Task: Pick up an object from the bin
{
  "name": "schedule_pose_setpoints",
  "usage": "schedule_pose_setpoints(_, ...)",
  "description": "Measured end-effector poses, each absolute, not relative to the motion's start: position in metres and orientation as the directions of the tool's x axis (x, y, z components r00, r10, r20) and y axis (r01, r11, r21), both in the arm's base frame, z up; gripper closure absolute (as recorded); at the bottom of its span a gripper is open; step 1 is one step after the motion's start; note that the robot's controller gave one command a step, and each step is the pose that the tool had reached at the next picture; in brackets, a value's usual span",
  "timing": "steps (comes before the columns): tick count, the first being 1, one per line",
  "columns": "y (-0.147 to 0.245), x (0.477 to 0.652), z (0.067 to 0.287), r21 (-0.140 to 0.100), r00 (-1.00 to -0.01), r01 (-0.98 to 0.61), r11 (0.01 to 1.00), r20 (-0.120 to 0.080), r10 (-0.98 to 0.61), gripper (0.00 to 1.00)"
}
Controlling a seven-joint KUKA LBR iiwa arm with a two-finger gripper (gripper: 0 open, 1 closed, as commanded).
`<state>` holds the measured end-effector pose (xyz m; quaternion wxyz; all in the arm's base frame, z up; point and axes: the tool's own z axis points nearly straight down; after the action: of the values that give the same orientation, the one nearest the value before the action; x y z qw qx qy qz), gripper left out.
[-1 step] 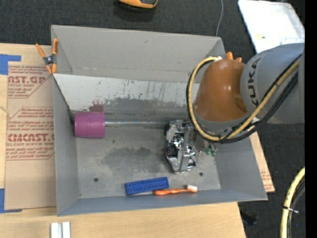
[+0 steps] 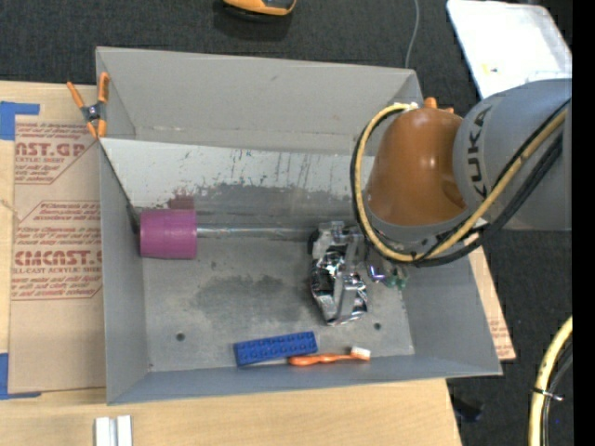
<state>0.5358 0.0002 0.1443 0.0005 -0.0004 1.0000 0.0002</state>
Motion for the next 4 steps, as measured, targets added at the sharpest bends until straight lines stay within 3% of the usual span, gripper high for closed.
schedule_pose_setpoints(1,-0.039,0.587,0.081,0.001,-0.983,-0.185,0.983,-0.004,-0.185,0.00)
schedule_pose_setpoints(2,-0.042,0.599,0.075,-0.017,-0.810,-0.586,0.810,-0.019,-0.586,0.00)
schedule_pose_setpoints(3,-0.016,0.592,0.073,-0.010,-0.817,-0.576,0.817,-0.020,-0.576,0.00)
schedule_pose_setpoints(4,0.024,0.585,0.074,-0.025,-0.715,-0.698,0.715,-0.025,-0.699,0.00)
